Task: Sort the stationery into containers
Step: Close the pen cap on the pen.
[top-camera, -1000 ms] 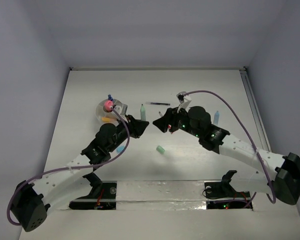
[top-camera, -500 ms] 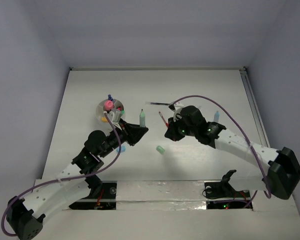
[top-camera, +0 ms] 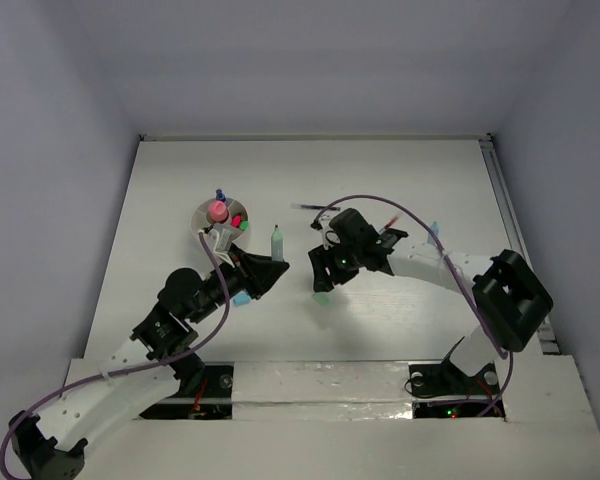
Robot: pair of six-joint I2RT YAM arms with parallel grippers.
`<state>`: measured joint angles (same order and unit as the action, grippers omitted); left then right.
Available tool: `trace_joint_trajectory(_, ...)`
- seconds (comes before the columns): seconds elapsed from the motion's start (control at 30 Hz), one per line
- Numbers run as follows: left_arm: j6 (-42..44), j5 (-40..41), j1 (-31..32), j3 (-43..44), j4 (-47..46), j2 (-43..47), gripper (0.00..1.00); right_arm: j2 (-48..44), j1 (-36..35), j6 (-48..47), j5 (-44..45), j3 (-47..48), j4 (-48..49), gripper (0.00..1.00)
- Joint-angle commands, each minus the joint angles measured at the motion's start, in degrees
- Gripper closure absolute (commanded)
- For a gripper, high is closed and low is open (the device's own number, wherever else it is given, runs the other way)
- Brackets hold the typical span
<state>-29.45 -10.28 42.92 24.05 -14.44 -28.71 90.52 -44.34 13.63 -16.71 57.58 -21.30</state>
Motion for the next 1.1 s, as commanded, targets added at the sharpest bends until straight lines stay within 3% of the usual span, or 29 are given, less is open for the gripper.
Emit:
trace_joint_trajectory(0.0, -0.3, 0.6, -0.3, 2.5, -0.2, 2.1, 1.0, 2.1, -1.3, -1.4, 1.7, 3.6, -3.3, 0.37)
trace_joint_trajectory(0.43, -0.4, 0.4, -0.3, 1.9, -0.5, 1.6, 1.0, 10.9, -6.7, -0.4, 12.5, 8.3, -7.7, 0.36)
trace_joint_trajectory(0.73, -0.5, 0.2, -0.3, 1.6, -0.7, 1.0, 1.0, 13.9, -7.3, 0.1, 16.5, 9.1, -8.6, 0.45)
trace_joint_trajectory(0.83, -0.8, 0.1, -0.3, 1.4, -0.8, 0.9, 1.0, 15.5, -7.3, 0.2, 20.4, 9.5, -9.4, 0.56)
trace_joint_trajectory(0.97, -1.1, 0.3, -0.3, 1.0, -0.7, 1.3, 1.0, 14.9, -7.3, 1.0, 22.7, 8.6, -9.4, 0.82)
trace_joint_trajectory(1.07, -1.3, 0.3, -0.3, 0.9, -1.1, 1.3, 1.0, 12.1, -7.3, 1.7, 21.9, 7.6, -7.4, 0.85)
